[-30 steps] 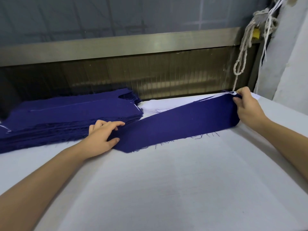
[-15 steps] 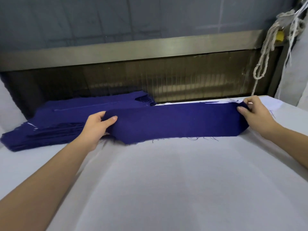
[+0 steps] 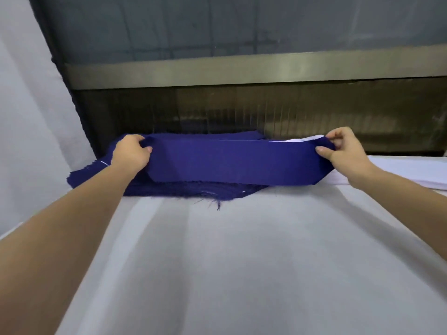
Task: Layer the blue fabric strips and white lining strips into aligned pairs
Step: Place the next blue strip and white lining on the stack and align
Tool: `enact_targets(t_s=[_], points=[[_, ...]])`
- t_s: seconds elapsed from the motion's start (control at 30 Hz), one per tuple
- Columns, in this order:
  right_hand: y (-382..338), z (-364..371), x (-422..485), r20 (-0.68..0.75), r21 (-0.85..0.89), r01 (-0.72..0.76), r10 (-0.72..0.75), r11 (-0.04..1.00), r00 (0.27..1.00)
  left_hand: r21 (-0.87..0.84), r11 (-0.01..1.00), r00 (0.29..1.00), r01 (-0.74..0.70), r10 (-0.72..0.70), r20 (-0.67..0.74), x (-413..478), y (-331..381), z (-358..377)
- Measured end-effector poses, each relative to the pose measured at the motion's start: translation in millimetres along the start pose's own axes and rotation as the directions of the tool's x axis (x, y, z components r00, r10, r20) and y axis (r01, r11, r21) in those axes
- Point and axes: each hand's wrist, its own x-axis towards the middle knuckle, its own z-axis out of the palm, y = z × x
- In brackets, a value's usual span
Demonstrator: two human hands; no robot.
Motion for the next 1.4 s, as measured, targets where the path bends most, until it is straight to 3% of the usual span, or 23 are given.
enact_targets(t_s=[0.13,0.27,0.43,0.83,1.27,1.4], points=[[-7,37,8,0.066,0.045,-0.049,0.046,0.998,0.997,0.001,0.995,0.995,0.097,-0.097,0.000,23,-24,-8],[-8,62,14,0.162,-0.048,-0.056,0.063,0.997,0.985,-0.005,0.981,0.981,0.195,-0.195,0.005,35,-50,-10],[-17,82,25,0.186,-0.066,-0.059,0.070,0.996,0.980,0.066,0.979,0.981,0.193,-0.193,-0.011,45,-65,-10],[-13,101,33,0.276,-0.074,-0.236,0.247,0.969,0.929,0.180,0.968,0.984,0.176,-0.177,-0.009,48,-74,-11],[-7,116,35,0.057,-0.089,-0.053,0.058,0.995,0.997,0.276,0.937,0.975,0.216,-0.219,-0.020,52,-75,-12],[-8,114,38,0.041,-0.303,0.055,-0.045,0.951,0.998,0.393,0.902,0.981,0.179,-0.192,-0.006,49,-68,-12]])
